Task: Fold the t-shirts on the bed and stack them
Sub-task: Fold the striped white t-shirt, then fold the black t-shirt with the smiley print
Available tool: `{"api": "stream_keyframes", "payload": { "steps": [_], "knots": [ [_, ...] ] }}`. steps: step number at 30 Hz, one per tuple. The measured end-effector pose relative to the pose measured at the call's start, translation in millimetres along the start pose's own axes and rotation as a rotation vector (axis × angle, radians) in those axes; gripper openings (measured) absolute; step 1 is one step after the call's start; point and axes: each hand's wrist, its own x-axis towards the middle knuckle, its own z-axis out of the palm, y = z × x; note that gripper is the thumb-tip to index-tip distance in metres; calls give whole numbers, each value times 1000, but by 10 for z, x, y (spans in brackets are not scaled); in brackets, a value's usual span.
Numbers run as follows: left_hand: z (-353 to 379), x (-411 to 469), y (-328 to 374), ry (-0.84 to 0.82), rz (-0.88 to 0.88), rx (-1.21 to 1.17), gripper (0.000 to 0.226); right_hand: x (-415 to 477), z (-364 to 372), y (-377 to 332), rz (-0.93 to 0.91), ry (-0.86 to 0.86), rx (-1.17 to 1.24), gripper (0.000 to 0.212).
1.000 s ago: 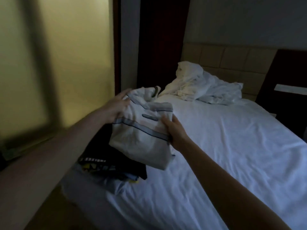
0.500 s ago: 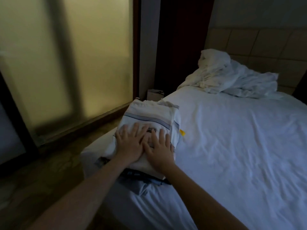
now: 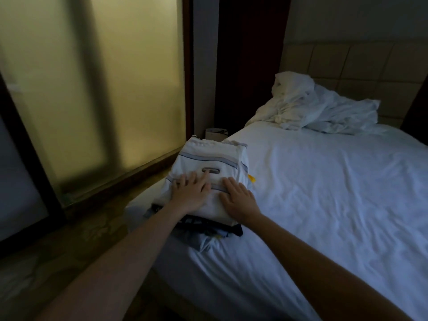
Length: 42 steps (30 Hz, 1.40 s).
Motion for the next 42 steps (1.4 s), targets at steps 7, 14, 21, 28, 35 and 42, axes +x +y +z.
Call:
{"api": "stream_keyframes", "payload": {
  "steps": [7,14,21,28,35,42],
  "knots": [
    [58,-327,491,86,82,-96,42,-637,-324,400,10,123,-9,48],
    [213,-380,1699,70,339,-238,32,-1283,-978,1169,69,312,-57,37],
    [697,-660,3222,-11,479,-342,31,-2290,-1645,2134,279,463,-132,27],
    [1323,-1115,4686,-176,613,-435,28,-3400,-2115,3023,515,550,-173,26],
    [2124,-1659,5854,-318,801,-358,33,-4421,-2249,3825,800,623,-140,27],
    [2781,-1590,6655,-154,830,-254,38,-5060,-2016,4629,969,589,-234,28]
  ]
}}
